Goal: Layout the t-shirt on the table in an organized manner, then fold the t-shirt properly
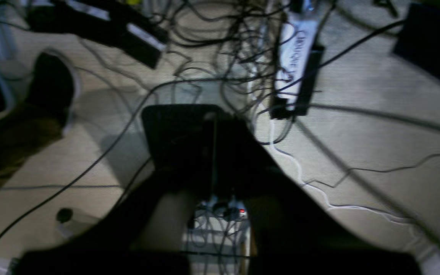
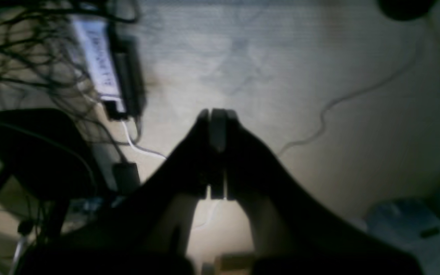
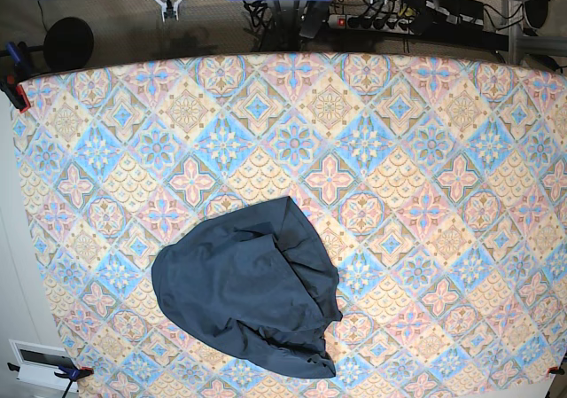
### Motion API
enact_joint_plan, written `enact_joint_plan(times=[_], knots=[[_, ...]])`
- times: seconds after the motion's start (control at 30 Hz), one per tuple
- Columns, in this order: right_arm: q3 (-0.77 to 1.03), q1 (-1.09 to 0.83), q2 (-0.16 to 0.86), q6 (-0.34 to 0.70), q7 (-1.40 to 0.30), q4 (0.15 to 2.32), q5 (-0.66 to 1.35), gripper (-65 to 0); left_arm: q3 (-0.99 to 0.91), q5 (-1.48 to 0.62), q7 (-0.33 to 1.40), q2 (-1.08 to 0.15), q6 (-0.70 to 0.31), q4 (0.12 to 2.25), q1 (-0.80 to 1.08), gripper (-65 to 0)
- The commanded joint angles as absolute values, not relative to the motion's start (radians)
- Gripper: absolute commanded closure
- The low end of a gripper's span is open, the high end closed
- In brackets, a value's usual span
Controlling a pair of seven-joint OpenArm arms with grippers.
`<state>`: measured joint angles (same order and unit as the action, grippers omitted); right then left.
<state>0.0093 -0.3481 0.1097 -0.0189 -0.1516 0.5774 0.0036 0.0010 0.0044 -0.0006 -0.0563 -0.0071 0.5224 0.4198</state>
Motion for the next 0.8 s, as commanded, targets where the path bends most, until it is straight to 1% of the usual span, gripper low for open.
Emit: enact_joint_plan(times=[0.0,0.3,0.4,0.53,0.6,0.7,0.77], knots=[[0.010,-0.369,0.094,-0.004,-0.139,0.630,0.007,0.0,0.001,0.005,-0.007,-0.073,-0.005,0.556,0.461,-0.2],[0.012,-0.644,0.099,-0.002,-0.154,1.017,0.010,0.0,-0.001,0.004,0.001,-0.128,-0.005,0.920,0.691,-0.2],[0.010,-0.700,0.157,-0.002,-0.156,1.145,0.091,0.0,-0.001,0.004,0.001,-0.131,-0.004,1.049,0.769,-0.2],[0.005,-0.789,0.242,-0.002,-0.156,1.303,0.312,0.0,-0.002,0.004,0.002,-0.174,-0.002,1.247,0.880,-0.2],[0.005,-0.826,0.272,-0.002,-0.156,1.369,0.387,0.0,-0.002,0.004,0.002,-0.186,-0.001,1.337,0.921,-0.2],[0.005,-0.866,0.318,-0.002,-0.156,1.460,0.423,0.0,-0.039,0.004,0.004,-0.193,-0.001,1.465,0.980,-0.2],[0.010,-0.895,0.329,-0.002,-0.156,1.526,0.437,0.0,-0.065,0.004,0.007,-0.193,-0.001,1.563,1.021,-0.2]])
